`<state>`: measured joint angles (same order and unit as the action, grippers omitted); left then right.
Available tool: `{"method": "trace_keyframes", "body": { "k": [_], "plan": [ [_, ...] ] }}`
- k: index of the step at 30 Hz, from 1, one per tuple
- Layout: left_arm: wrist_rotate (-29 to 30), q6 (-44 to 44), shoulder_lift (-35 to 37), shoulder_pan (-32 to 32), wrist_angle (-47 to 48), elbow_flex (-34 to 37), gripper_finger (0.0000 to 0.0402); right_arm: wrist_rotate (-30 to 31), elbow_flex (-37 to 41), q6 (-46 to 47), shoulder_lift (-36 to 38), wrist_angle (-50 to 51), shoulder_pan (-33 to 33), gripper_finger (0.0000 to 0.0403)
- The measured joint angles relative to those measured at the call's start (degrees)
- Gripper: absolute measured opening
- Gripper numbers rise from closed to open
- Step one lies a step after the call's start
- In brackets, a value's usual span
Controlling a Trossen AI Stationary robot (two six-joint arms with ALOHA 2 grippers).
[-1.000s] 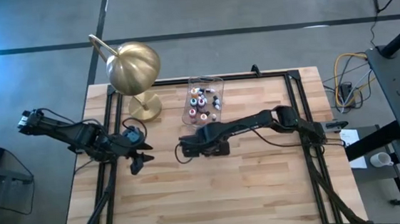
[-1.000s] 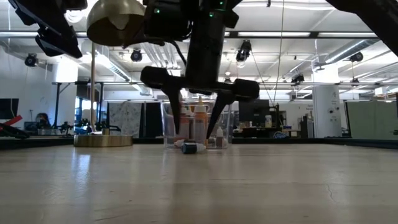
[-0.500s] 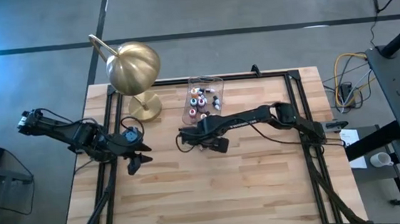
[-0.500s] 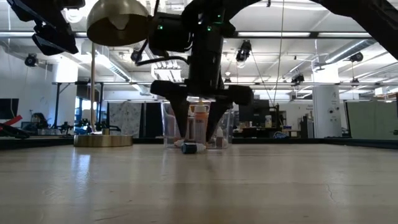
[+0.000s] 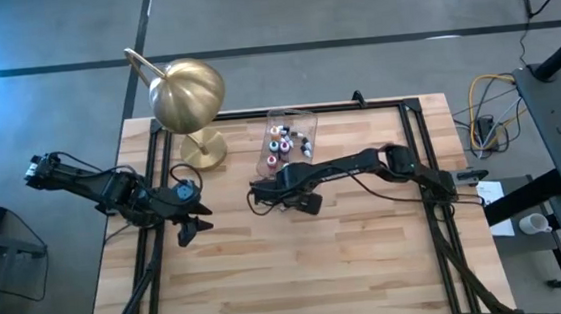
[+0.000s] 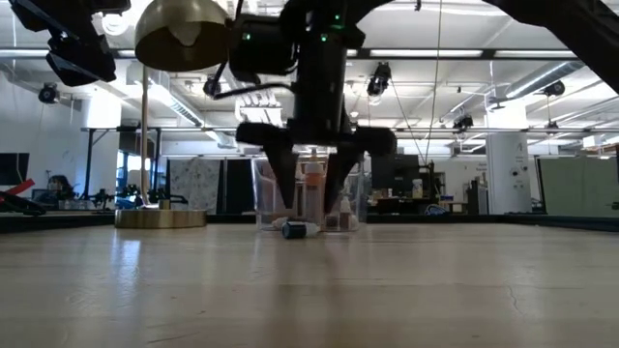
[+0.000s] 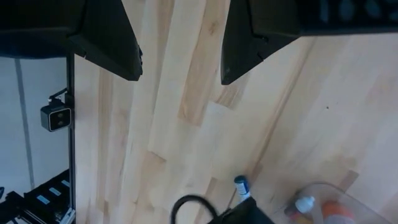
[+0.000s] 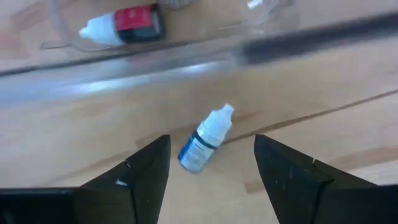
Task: Pick & Place food coloring
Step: Put the small blue food coloring bottle into the transparent bin
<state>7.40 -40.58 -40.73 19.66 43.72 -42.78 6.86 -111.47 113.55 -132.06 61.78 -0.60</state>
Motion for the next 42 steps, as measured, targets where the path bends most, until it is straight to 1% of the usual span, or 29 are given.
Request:
{"method": "trace_keyframes", "body": {
  "k": [3,5,7,9,12,16,17,19,23,31,34,36,38,40,42],
  "plan": [
    [0.0,0.0,0.0,0.0,0.0,0.0,0.0192,2.2,-2.5,-4.4,0.2,3.6,0.1,0.0224],
    [0.0,0.6,0.0,0.0,0.0,0.0,0.0192,5.5,-4.4,-7.4,0.2,5.7,-0.1,0.0224],
    [0.0,1.2,0.0,0.0,0.0,0.0,0.0192,9.4,-6.6,-7.7,0.2,8.0,-1.1,0.0224],
    [0.0,1.3,0.0,0.0,0.0,0.0,0.0192,11.2,-8.0,-3.7,0.3,9.3,-2.7,0.0224],
    [0.0,1.5,0.0,0.0,0.0,0.0,0.0192,12.3,-8.3,3.9,-0.2,9.6,-5.3,0.0224],
    [0.0,2.5,-0.1,0.0,0.0,0.1,0.0192,19.8,-6.4,10.7,-1.6,6.6,-7.7,0.0224],
    [0.0,2.8,-0.1,0.0,0.0,0.2,0.0192,20.7,-6.3,11.5,-1.9,6.4,-7.8,0.0224],
    [0.0,3.2,-0.2,0.0,0.0,0.6,0.0192,19.7,-6.3,11.8,-3.0,6.3,-7.8,0.0224],
    [0.0,3.2,-0.3,0.0,0.0,1.1,0.0192,13.9,-6.1,12.6,-6.0,5.4,-7.7,0.0224],
    [0.0,2.4,-0.4,0.0,0.0,1.5,0.0192,12.7,-6.4,14.0,-8.1,4.0,-7.7,0.0224],
    [0.0,2.4,-0.4,-0.1,0.0,1.5,0.0192,12.6,-6.4,12.7,-8.2,3.9,-7.3,0.0224],
    [0.1,2.1,-0.3,-0.1,0.0,1.5,0.0192,14.3,-6.4,9.5,-8.2,4.0,-7.2,0.0224],
    [0.8,1.9,-0.3,-0.1,0.0,1.5,0.0192,17.4,-6.3,3.6,-8.3,4.2,-6.7,0.0224],
    [1.3,1.9,-0.3,-0.1,0.0,1.5,0.0192,19.0,-6.2,-3.6,-8.3,4.1,-6.1,0.0224],
    [1.7,1.5,-0.3,-0.1,0.0,1.5,0.0192,19.0,-6.3,-9.1,-8.3,4.0,-5.5,0.0224]
  ]
}}
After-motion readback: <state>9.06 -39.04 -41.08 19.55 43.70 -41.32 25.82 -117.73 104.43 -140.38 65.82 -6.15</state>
